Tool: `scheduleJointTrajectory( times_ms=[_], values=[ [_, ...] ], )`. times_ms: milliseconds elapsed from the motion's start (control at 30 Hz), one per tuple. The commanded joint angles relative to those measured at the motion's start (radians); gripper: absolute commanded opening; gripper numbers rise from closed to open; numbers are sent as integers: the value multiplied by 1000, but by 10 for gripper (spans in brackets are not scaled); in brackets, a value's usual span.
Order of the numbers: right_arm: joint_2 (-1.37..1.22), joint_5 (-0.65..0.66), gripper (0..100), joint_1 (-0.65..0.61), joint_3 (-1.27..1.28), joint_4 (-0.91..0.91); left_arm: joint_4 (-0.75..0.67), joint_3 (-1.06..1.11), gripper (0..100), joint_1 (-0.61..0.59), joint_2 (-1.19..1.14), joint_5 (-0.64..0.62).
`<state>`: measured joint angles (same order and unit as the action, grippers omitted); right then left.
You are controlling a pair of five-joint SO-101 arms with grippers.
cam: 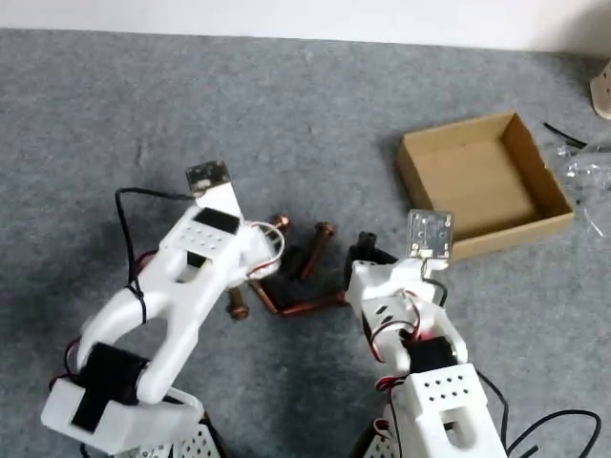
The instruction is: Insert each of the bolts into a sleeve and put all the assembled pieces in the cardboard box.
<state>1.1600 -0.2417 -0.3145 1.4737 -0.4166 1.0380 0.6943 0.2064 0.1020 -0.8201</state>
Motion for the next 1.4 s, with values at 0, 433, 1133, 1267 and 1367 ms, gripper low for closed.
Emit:
scheduleJointTrajectory(
  times_ms=[0, 433, 1133, 1267, 1367],
  values=[
    [25, 17, 5, 10, -5, 39, 97, 30, 210, -24, 174, -8],
    [25, 17, 5, 10, -5, 39, -69, 96, 139, -19, 116, -8],
    [24, 17, 5, 10, -4, 39, -69, -2, 154, 45, 77, -11],
    [24, 17, 5, 10, -4, 39, -69, 7, 154, 39, 36, -11],
    [24, 17, 5, 10, -4, 39, -86, 5, 154, 41, -8, -23]
  ],
)
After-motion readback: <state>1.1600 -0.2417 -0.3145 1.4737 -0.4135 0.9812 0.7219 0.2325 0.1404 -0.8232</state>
